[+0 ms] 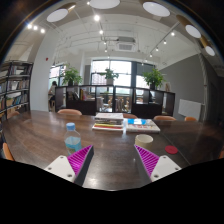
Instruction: Pour water
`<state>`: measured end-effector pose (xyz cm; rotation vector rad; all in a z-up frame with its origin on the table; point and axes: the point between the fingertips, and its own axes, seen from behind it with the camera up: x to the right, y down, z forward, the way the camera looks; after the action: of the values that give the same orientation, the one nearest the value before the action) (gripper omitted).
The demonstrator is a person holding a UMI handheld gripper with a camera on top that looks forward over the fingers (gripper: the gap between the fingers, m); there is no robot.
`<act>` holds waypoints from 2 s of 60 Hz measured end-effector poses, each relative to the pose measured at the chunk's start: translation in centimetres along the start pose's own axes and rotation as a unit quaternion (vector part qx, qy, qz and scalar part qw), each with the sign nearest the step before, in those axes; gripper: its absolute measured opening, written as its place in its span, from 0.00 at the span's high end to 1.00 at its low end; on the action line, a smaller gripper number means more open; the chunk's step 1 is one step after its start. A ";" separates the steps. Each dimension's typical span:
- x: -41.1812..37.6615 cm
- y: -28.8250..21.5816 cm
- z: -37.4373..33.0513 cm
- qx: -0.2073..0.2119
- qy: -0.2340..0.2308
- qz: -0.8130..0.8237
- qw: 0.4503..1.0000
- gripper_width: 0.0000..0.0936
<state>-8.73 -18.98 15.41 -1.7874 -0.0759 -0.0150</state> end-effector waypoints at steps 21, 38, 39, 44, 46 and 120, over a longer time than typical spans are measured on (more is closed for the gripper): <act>-10.5 5.6 2.3 -0.010 -0.025 0.021 0.999 0.13; -15.9 4.4 9.2 0.018 -0.044 0.031 0.998 0.14; -16.1 4.3 9.5 0.017 -0.045 0.029 0.998 0.14; -16.4 4.1 11.2 0.017 -0.046 0.020 0.999 0.14; -16.8 3.9 11.8 0.020 -0.048 0.019 0.998 0.14; -1.5 -5.0 18.0 0.077 -0.086 0.522 0.845 0.69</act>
<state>-11.08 -0.44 16.28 -1.4620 0.7558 0.9108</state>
